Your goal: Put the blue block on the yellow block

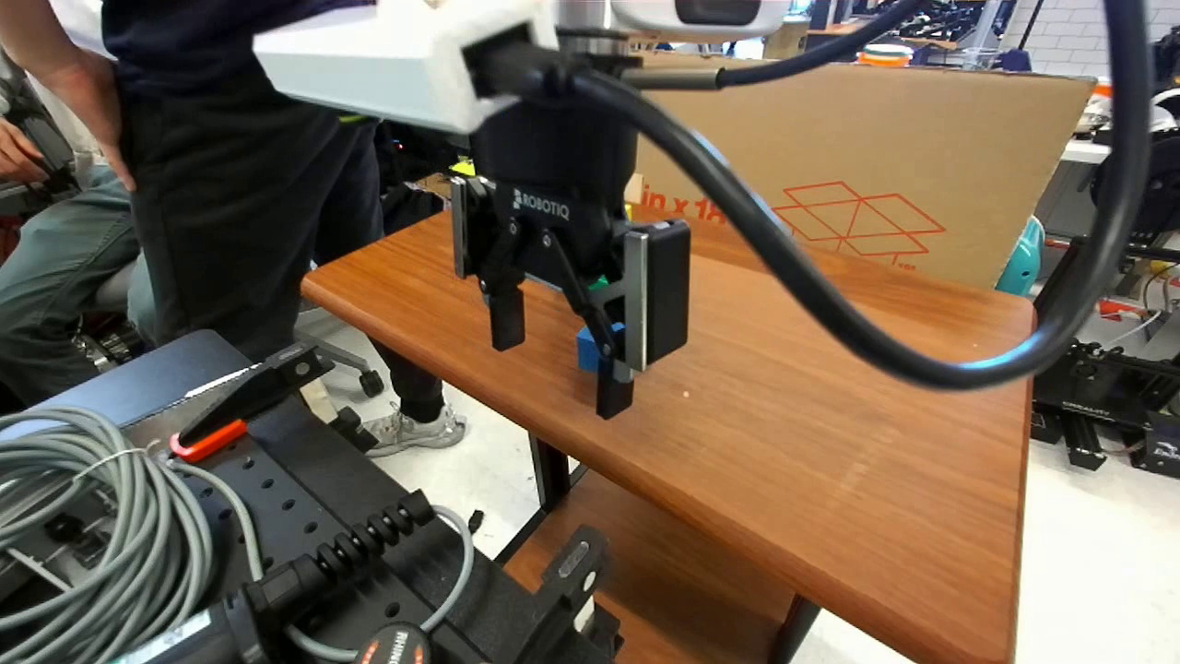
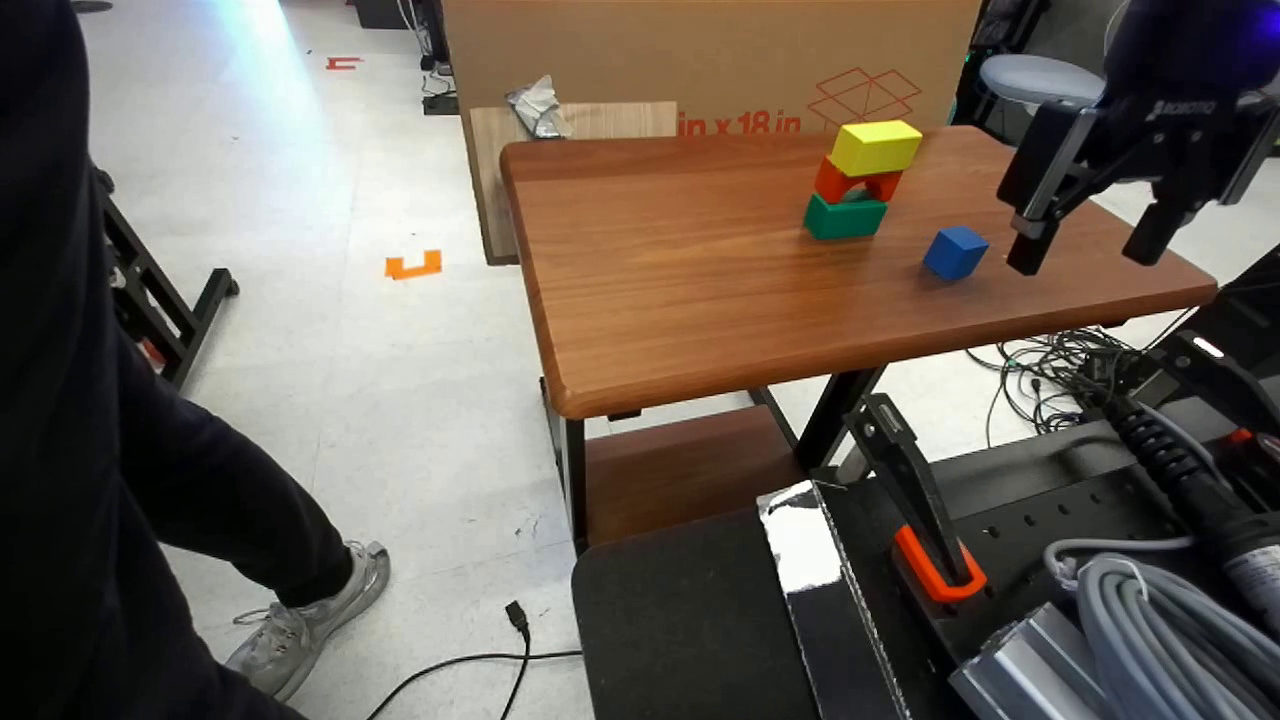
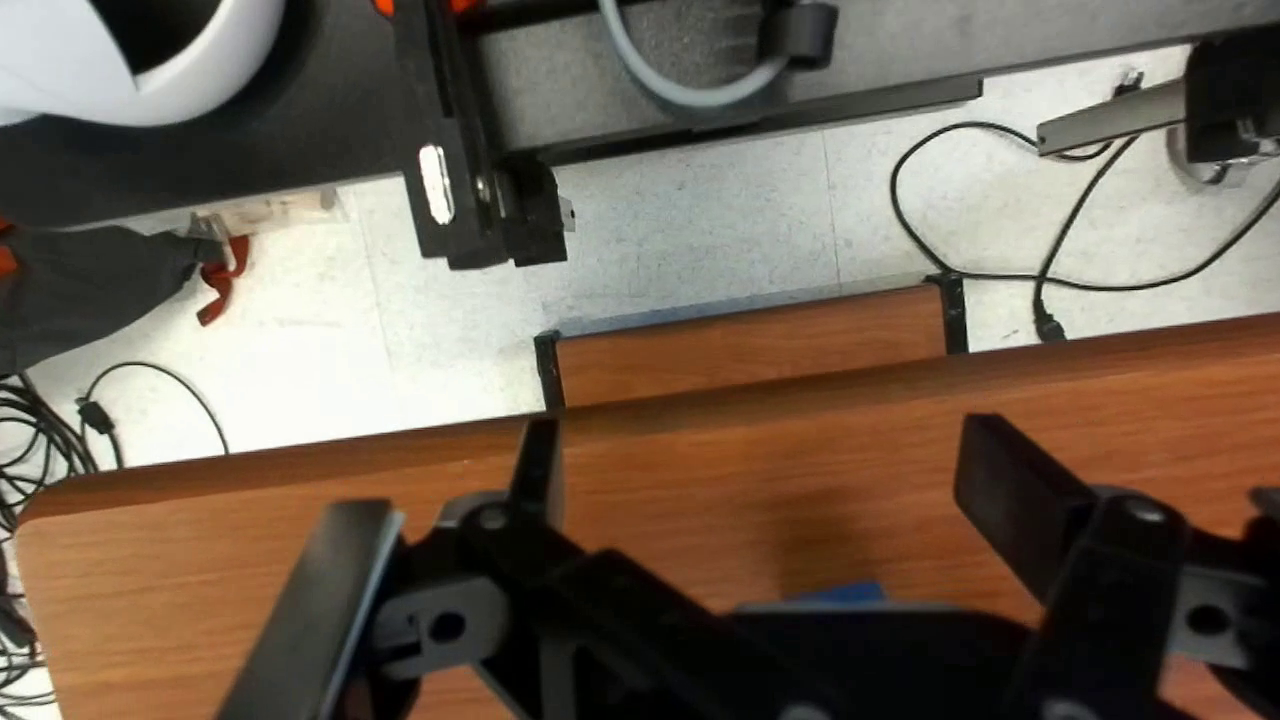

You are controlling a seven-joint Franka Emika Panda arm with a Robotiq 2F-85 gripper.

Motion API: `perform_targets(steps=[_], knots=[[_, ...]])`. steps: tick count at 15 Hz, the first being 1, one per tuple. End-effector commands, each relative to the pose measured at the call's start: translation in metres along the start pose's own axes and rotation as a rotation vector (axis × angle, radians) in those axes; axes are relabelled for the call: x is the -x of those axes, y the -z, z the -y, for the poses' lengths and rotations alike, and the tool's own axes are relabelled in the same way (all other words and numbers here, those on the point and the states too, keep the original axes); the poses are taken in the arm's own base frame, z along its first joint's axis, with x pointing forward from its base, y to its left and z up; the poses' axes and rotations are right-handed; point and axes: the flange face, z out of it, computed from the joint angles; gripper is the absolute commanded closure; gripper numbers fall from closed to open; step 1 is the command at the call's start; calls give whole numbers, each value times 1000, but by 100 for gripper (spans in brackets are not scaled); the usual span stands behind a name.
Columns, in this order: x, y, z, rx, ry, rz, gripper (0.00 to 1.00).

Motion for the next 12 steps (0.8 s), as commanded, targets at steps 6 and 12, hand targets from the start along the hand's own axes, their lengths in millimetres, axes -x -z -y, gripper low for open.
perform_targets(steps=[6,12], knots=[[-47,-6,19,-11,52,-26,0],[-61,-8,37,22,80,-43,0]])
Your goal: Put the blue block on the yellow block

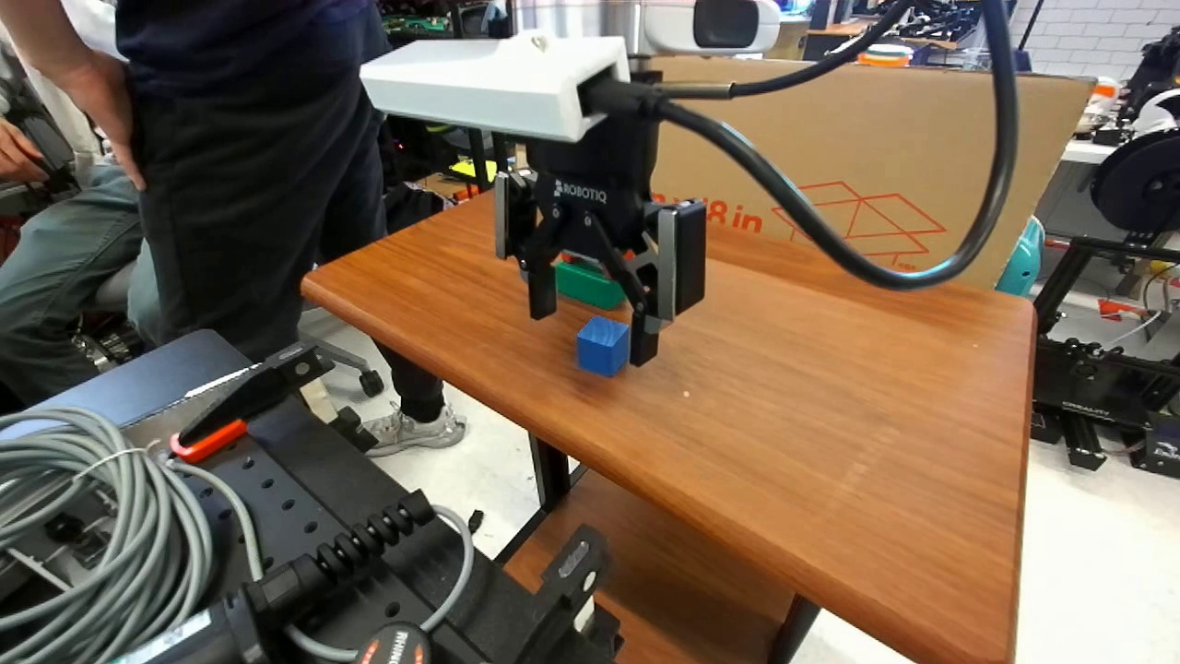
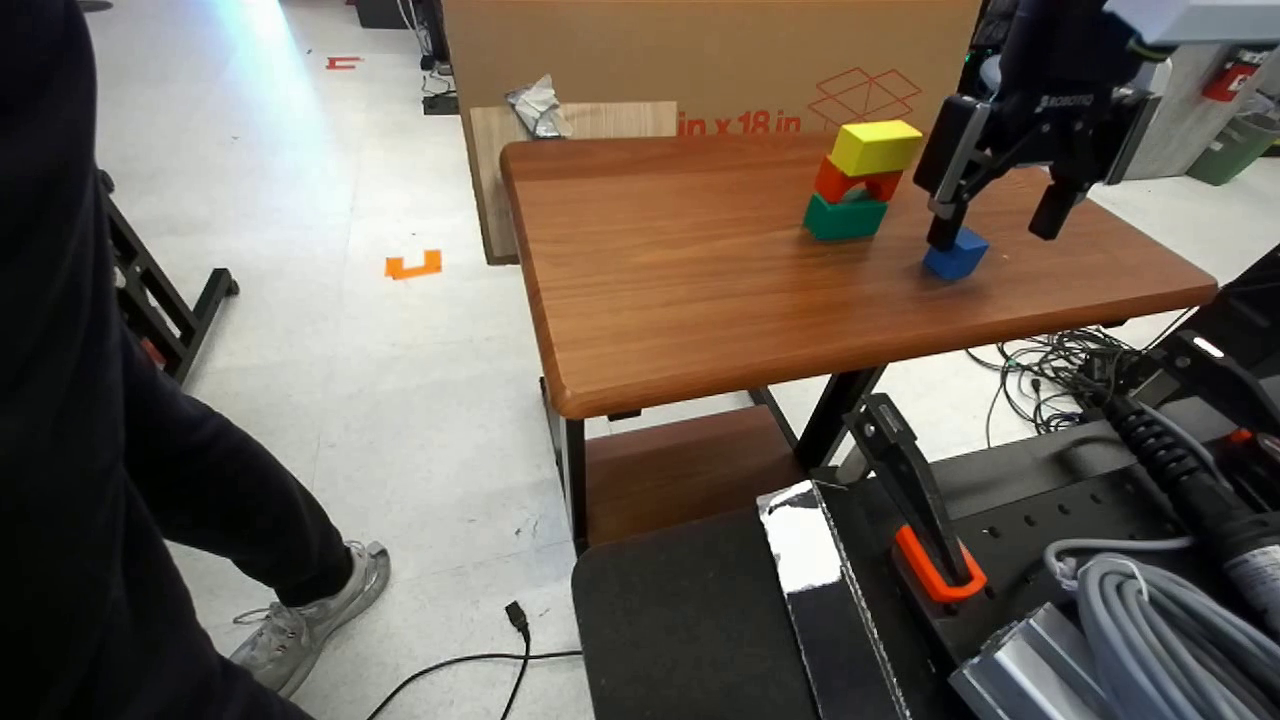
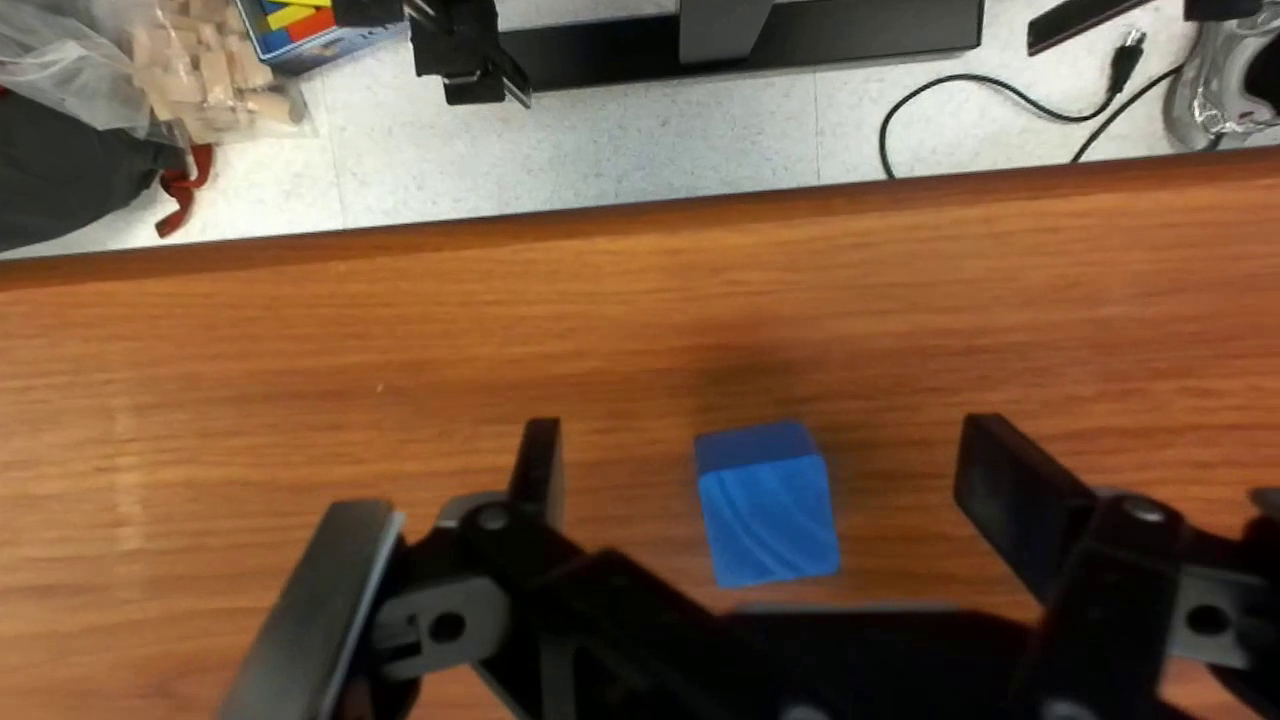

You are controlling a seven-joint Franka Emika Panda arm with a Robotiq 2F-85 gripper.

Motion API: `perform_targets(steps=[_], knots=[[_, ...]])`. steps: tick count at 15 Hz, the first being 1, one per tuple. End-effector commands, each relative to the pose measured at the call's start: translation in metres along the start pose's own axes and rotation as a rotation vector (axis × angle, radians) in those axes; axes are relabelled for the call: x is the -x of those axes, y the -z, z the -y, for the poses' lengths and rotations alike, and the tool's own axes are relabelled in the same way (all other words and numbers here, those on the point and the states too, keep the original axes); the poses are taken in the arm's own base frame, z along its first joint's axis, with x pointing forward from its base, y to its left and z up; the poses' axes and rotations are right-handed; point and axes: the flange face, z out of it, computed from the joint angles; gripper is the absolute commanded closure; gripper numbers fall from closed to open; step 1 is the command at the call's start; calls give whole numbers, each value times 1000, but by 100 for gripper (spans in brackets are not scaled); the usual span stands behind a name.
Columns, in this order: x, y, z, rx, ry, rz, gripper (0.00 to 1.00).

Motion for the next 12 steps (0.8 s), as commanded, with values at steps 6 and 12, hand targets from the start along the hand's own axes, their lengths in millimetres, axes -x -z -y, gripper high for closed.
perform_targets(steps=[6,12], knots=[[-22,-9,23,38,49,-12,25],[-27,-12,18,59,54,-17,66]])
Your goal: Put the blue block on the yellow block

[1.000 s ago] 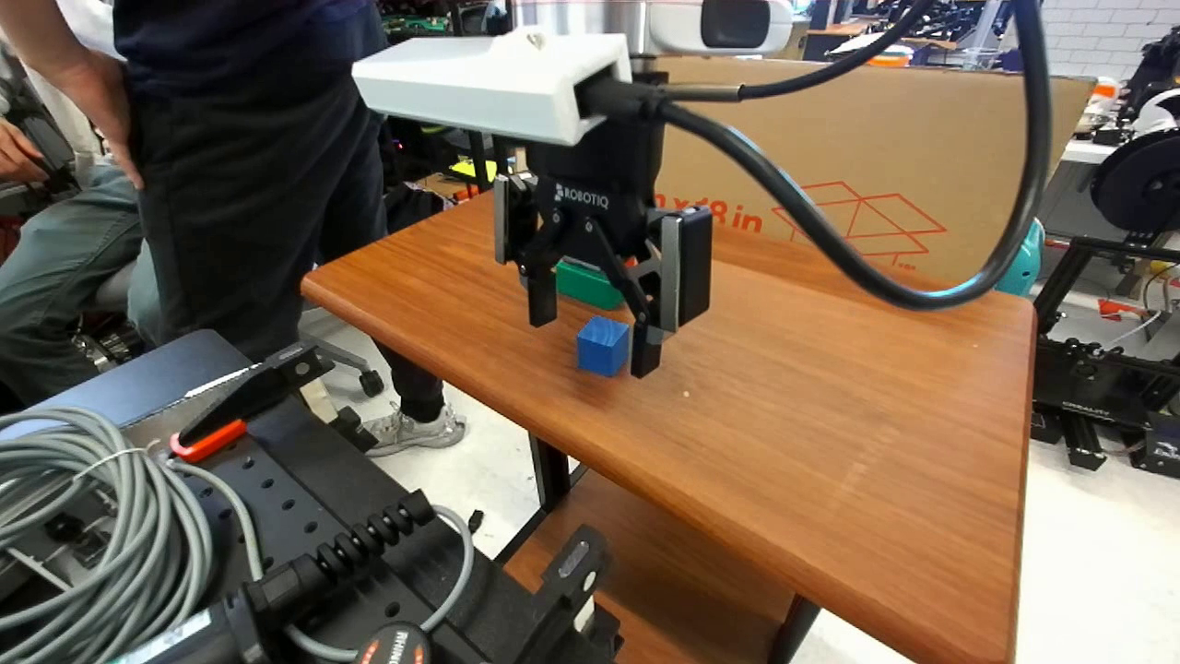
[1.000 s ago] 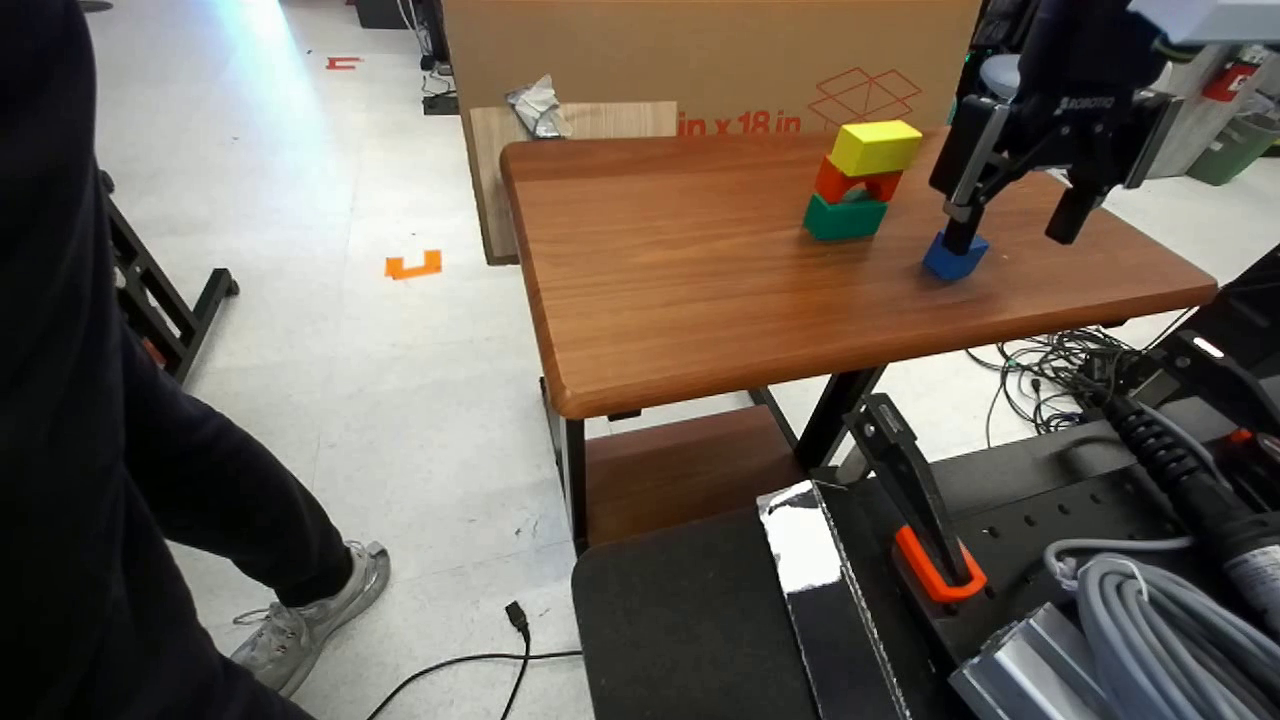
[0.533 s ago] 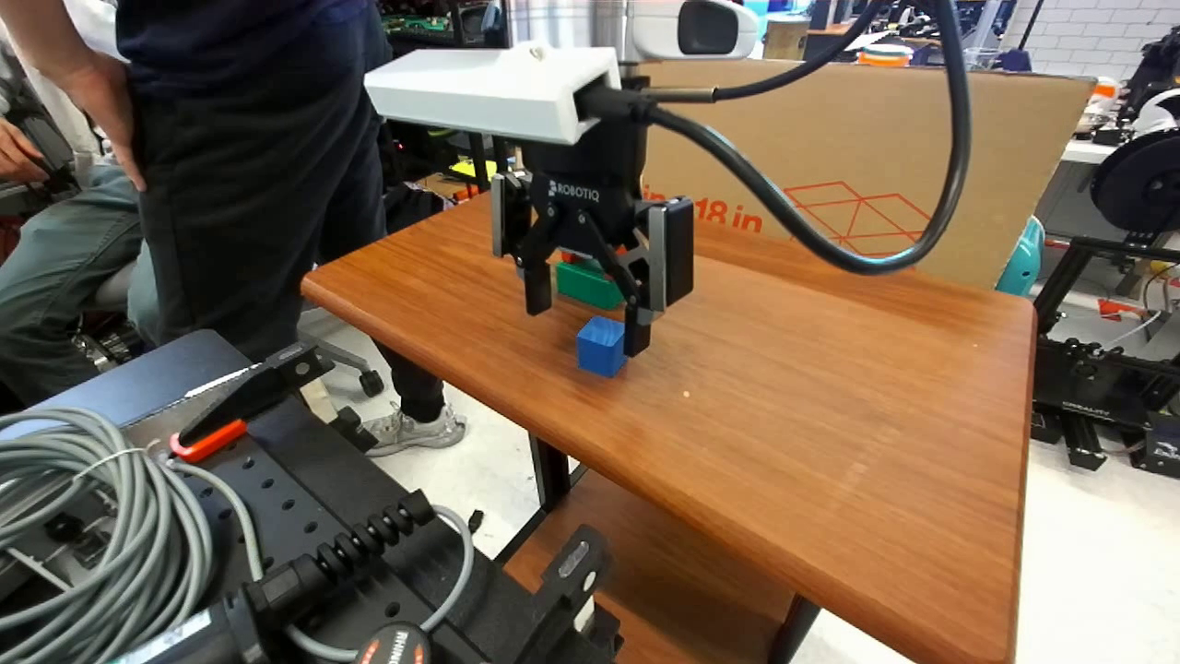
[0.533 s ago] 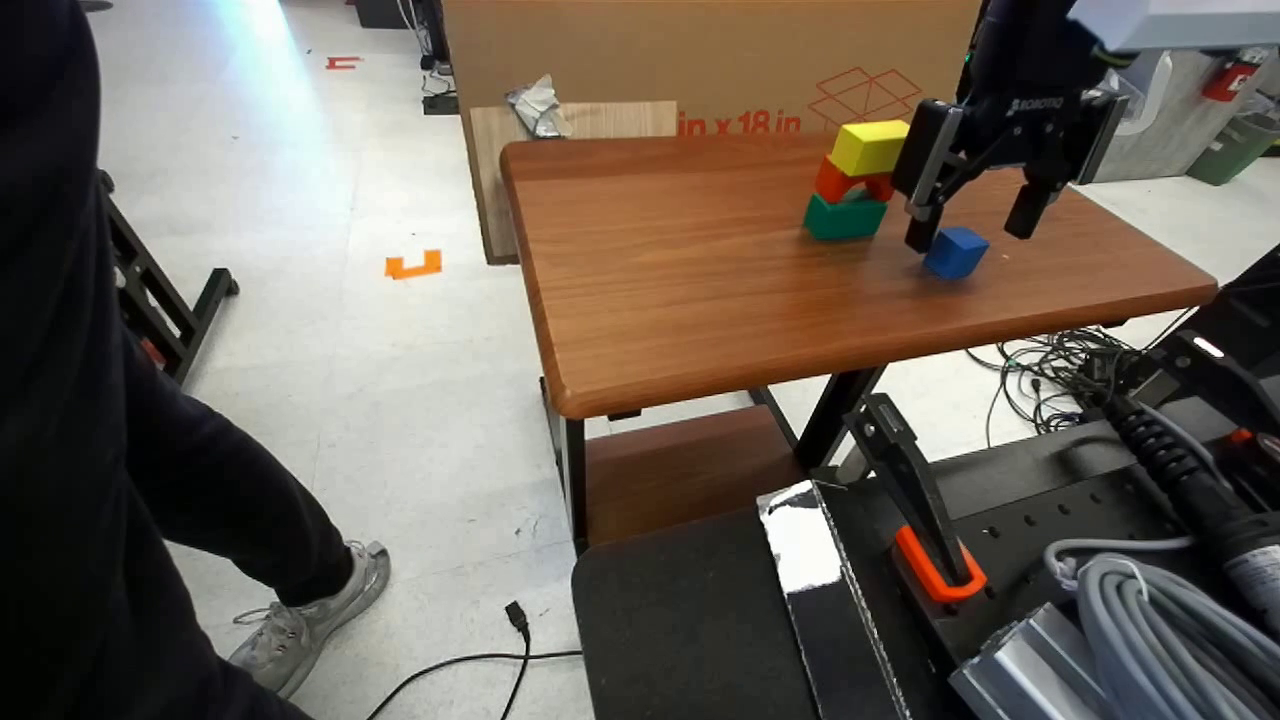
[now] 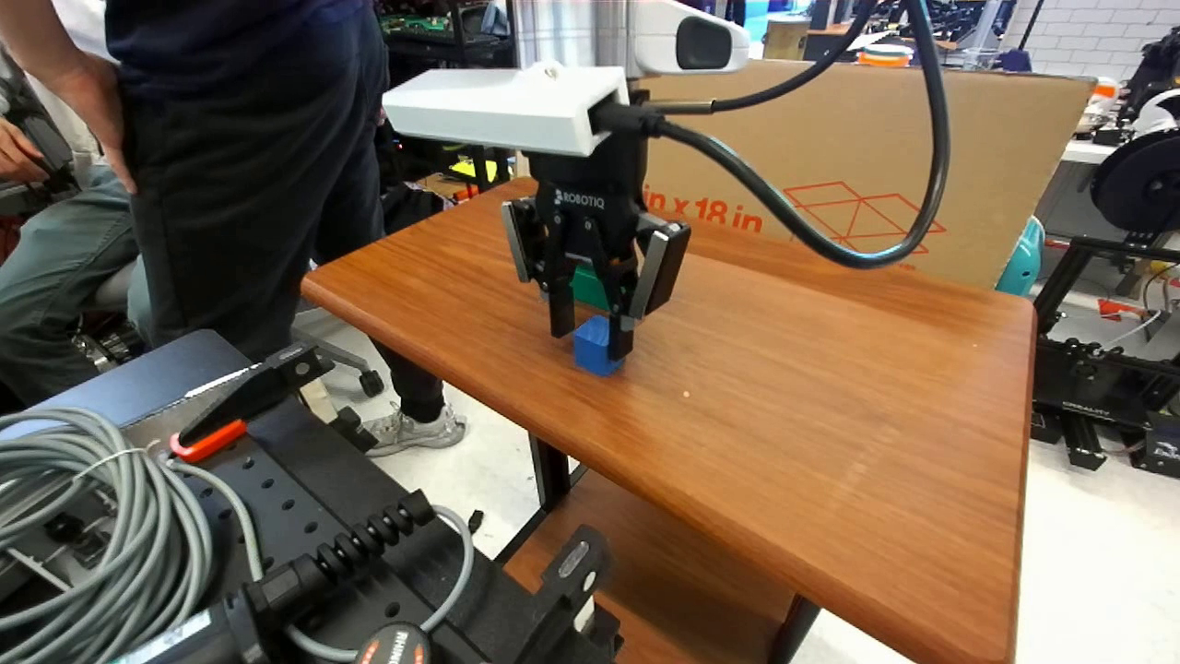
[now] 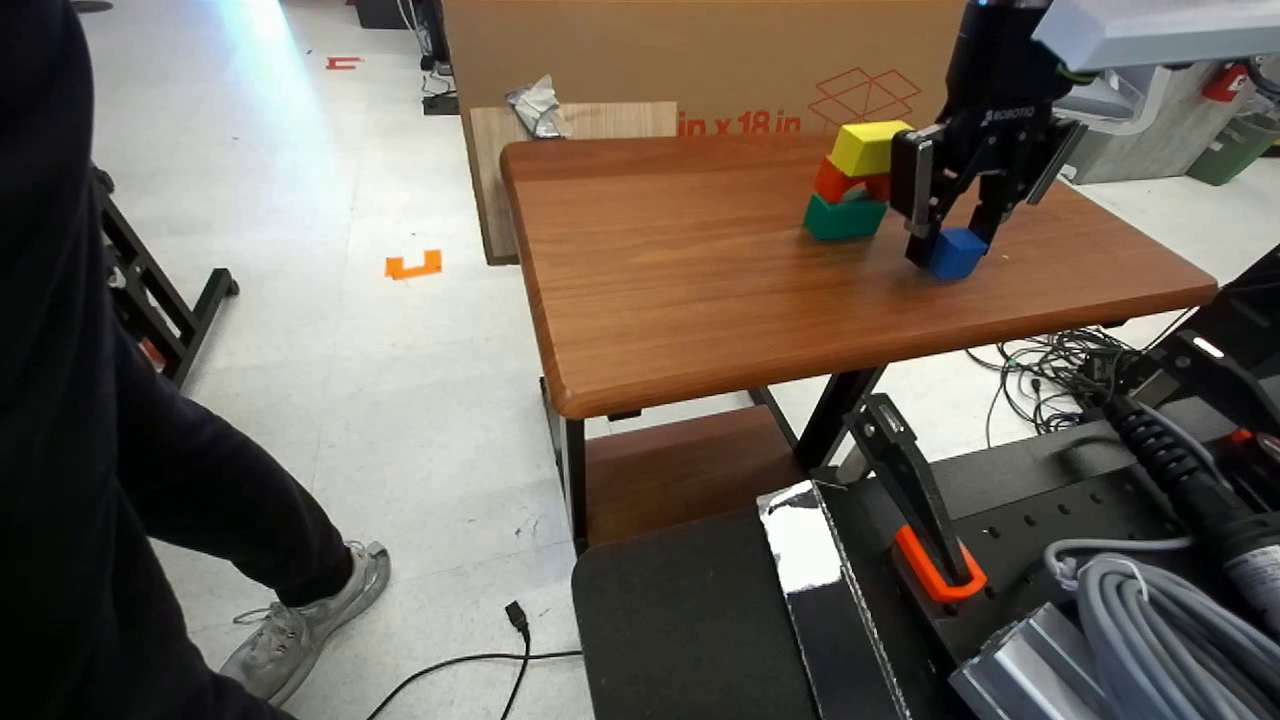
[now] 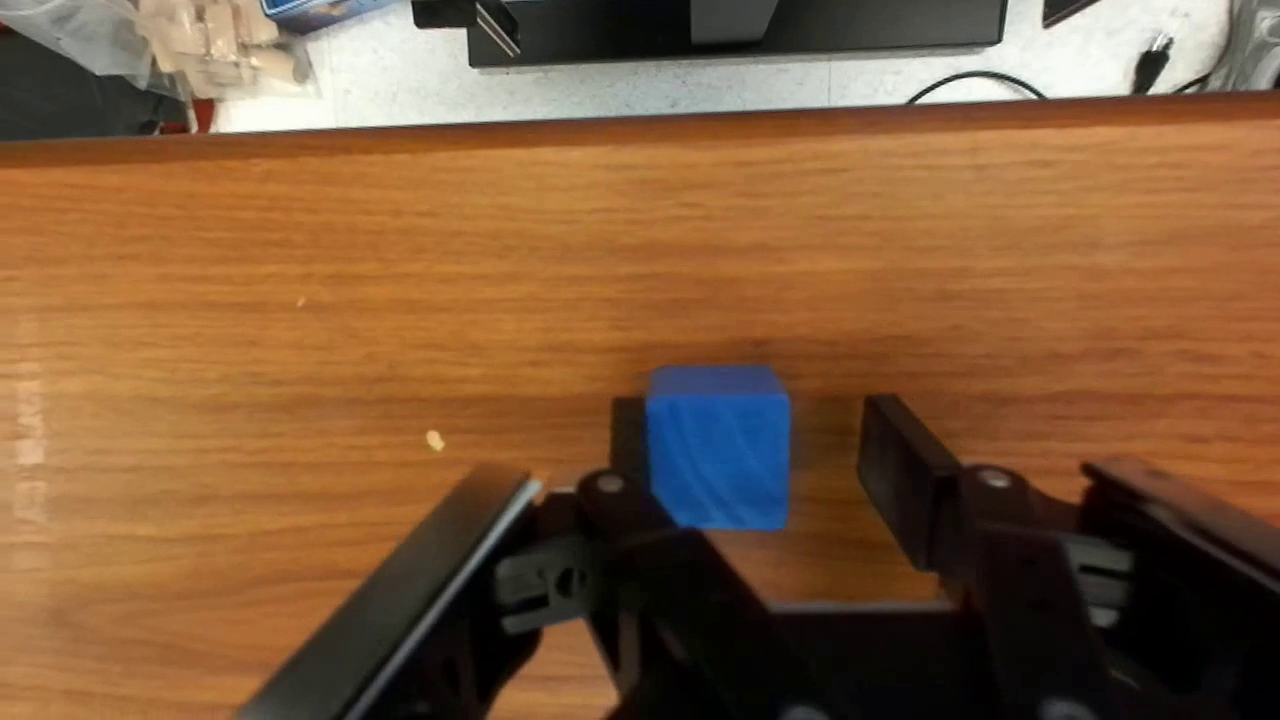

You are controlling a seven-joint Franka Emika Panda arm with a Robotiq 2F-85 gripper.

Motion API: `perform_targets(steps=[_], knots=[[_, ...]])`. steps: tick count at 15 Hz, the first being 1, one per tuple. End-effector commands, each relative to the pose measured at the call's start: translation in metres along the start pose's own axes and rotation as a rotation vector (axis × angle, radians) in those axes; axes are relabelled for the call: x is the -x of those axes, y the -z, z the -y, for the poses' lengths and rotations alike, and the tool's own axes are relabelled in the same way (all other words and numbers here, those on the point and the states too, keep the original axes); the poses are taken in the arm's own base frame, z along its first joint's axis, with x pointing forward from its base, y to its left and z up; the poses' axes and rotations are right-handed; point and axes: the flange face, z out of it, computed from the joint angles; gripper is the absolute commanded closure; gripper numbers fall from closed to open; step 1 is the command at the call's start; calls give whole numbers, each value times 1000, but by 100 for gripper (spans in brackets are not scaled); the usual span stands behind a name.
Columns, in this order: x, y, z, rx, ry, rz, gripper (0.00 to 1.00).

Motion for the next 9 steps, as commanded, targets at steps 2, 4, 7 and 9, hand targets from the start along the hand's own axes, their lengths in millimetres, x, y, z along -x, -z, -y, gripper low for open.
perform_targets(steps=[2,4,7,9], knots=[[-1,3,-5,30,3,-9,82],[10,11,-6,28,4,-5,91],[35,29,-8,13,3,-6,91],[52,46,-10,-21,-8,-16,91]])
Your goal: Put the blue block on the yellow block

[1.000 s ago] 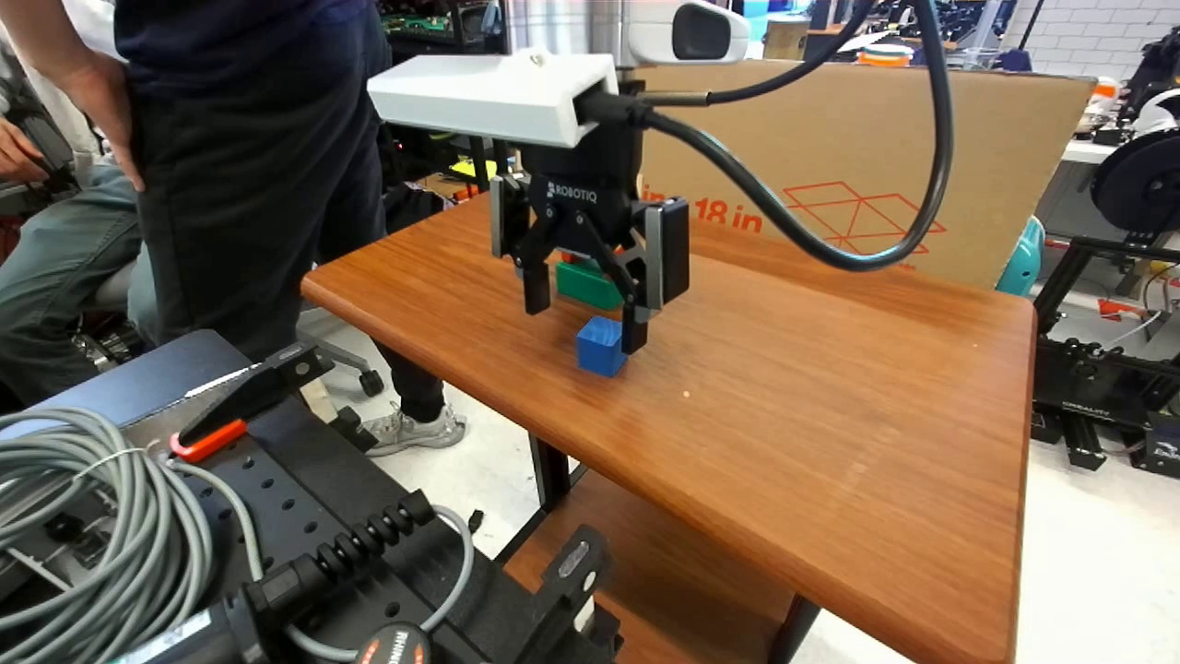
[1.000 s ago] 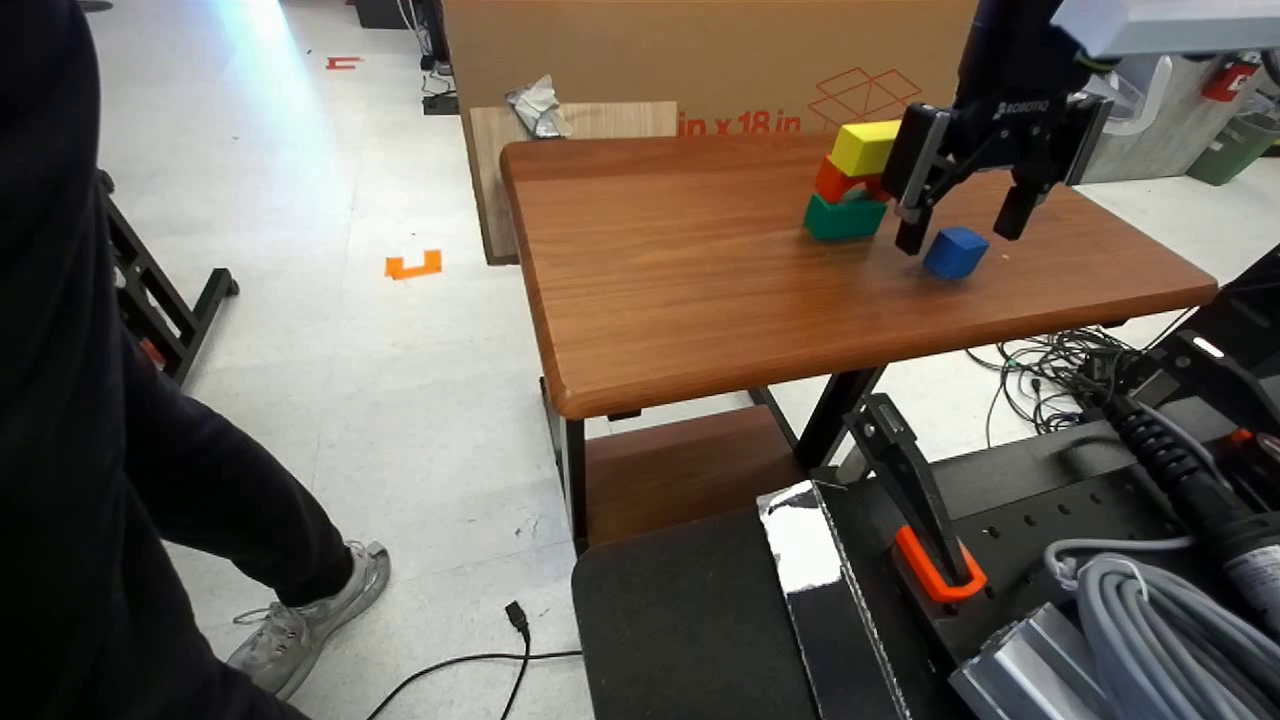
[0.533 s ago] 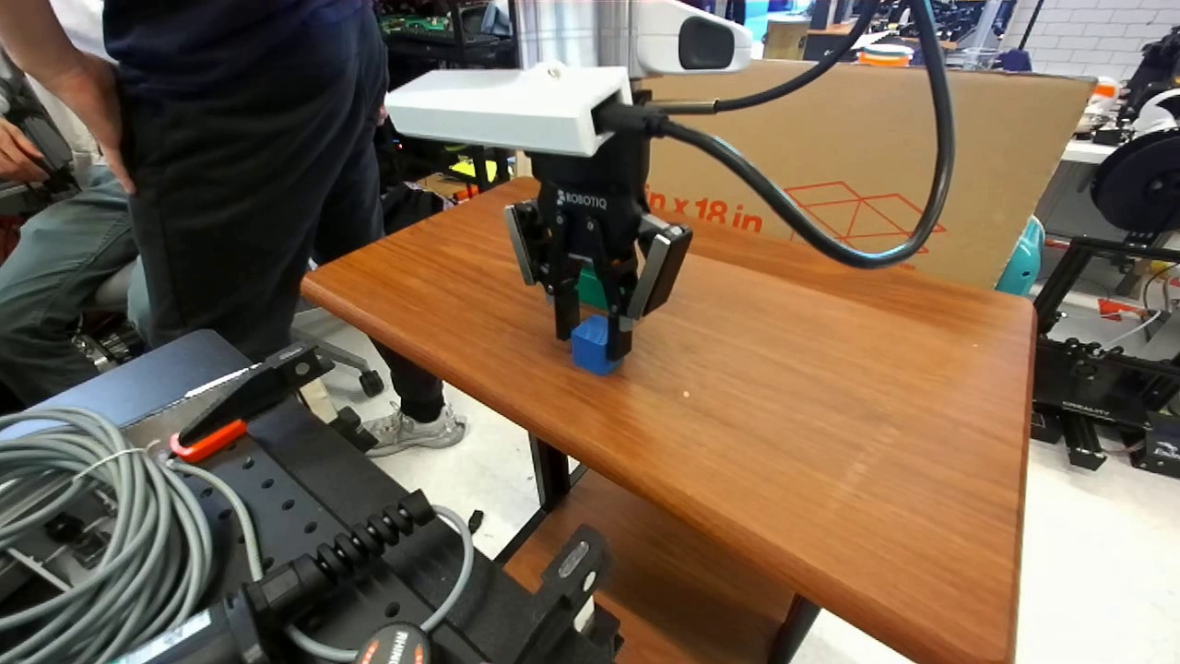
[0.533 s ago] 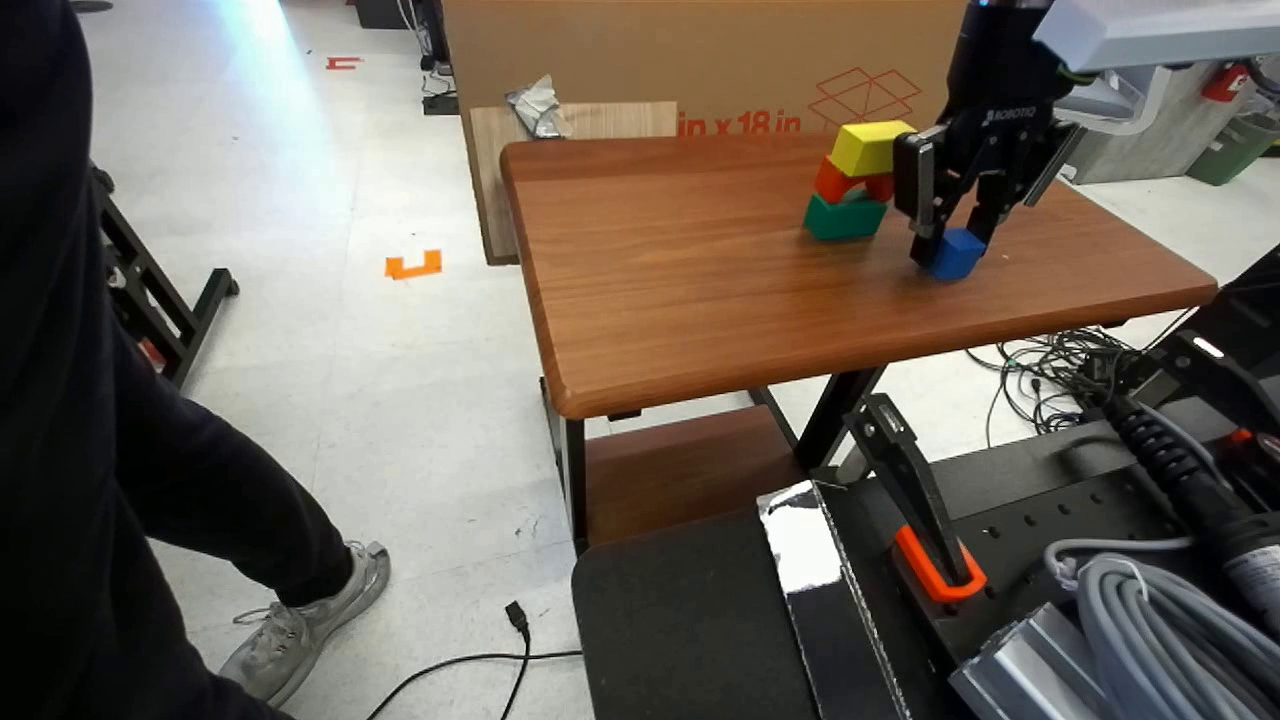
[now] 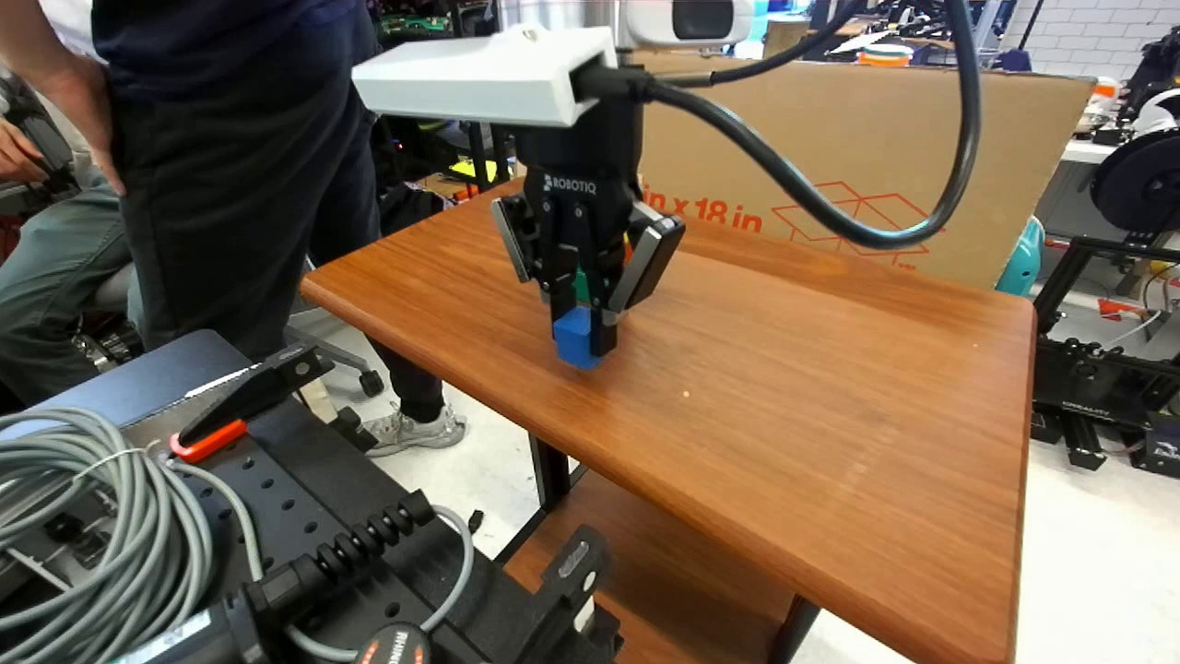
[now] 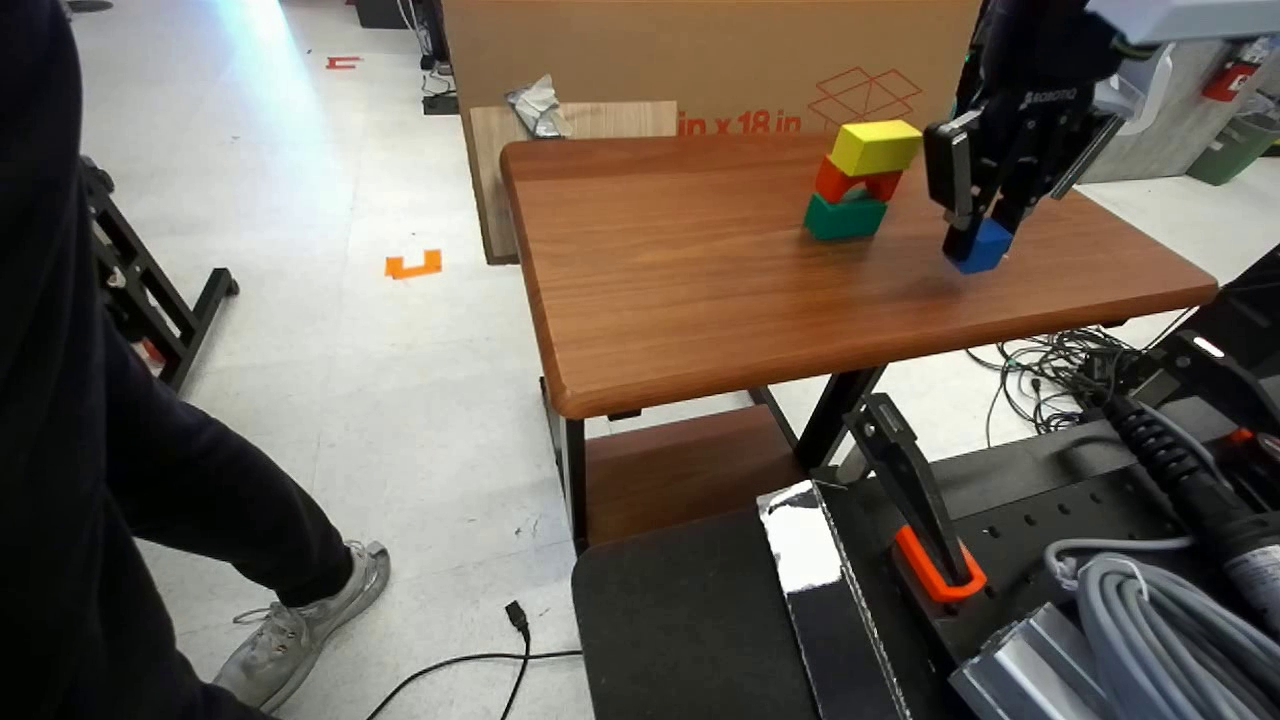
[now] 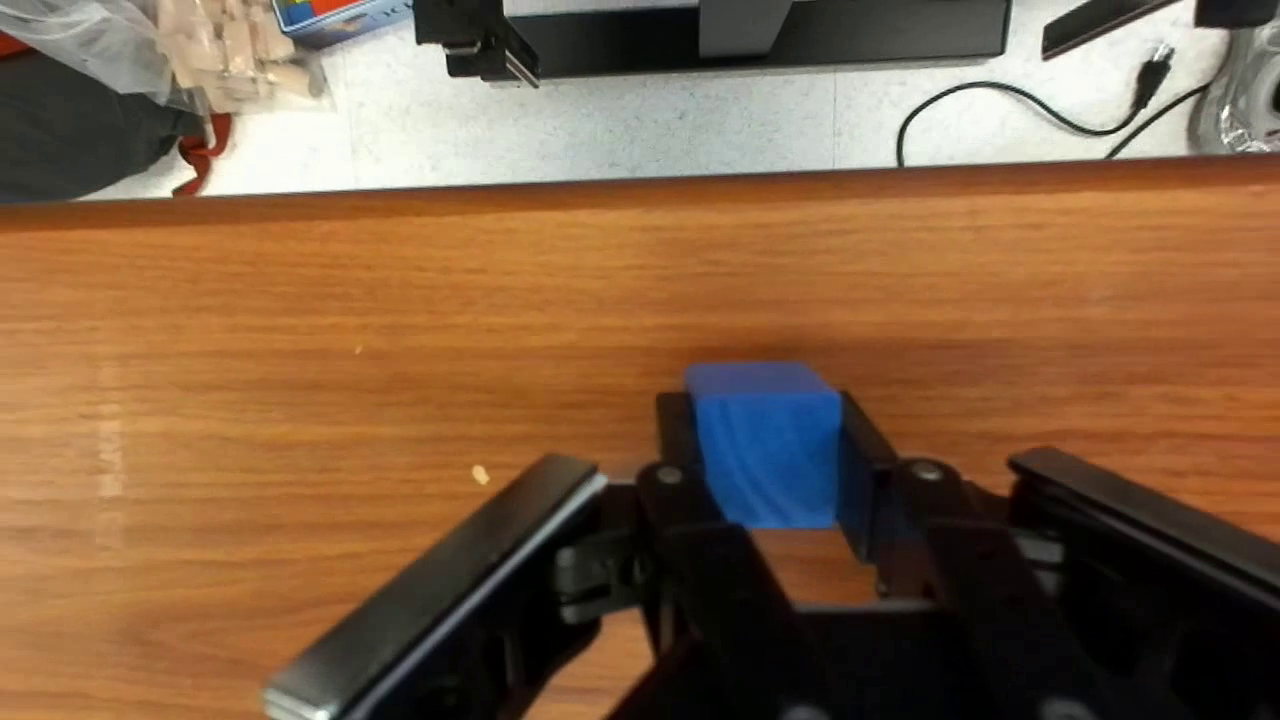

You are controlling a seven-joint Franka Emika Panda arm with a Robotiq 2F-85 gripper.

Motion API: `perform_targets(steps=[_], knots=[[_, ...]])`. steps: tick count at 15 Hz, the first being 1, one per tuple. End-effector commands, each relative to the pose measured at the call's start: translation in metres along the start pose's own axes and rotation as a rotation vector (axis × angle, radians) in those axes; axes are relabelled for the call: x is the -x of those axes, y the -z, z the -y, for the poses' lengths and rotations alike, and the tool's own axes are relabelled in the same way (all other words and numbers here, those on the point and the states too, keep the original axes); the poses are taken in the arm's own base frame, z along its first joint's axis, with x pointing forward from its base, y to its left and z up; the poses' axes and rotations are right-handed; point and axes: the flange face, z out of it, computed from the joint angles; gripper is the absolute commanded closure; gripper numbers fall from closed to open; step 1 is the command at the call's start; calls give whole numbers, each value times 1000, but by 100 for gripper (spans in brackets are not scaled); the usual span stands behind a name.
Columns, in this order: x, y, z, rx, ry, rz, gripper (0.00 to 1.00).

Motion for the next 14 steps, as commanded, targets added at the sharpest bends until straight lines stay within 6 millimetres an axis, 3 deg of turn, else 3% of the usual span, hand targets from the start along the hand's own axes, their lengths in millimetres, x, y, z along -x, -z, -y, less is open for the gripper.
perform_targets(steps=[1,5,9,14], knots=[[38,44,-7,-40,-17,-26,91],[37,88,-21,-72,-121,-67,91],[14,128,-23,-75,-201,-128,91],[-10,147,-6,-96,-215,-156,91]])
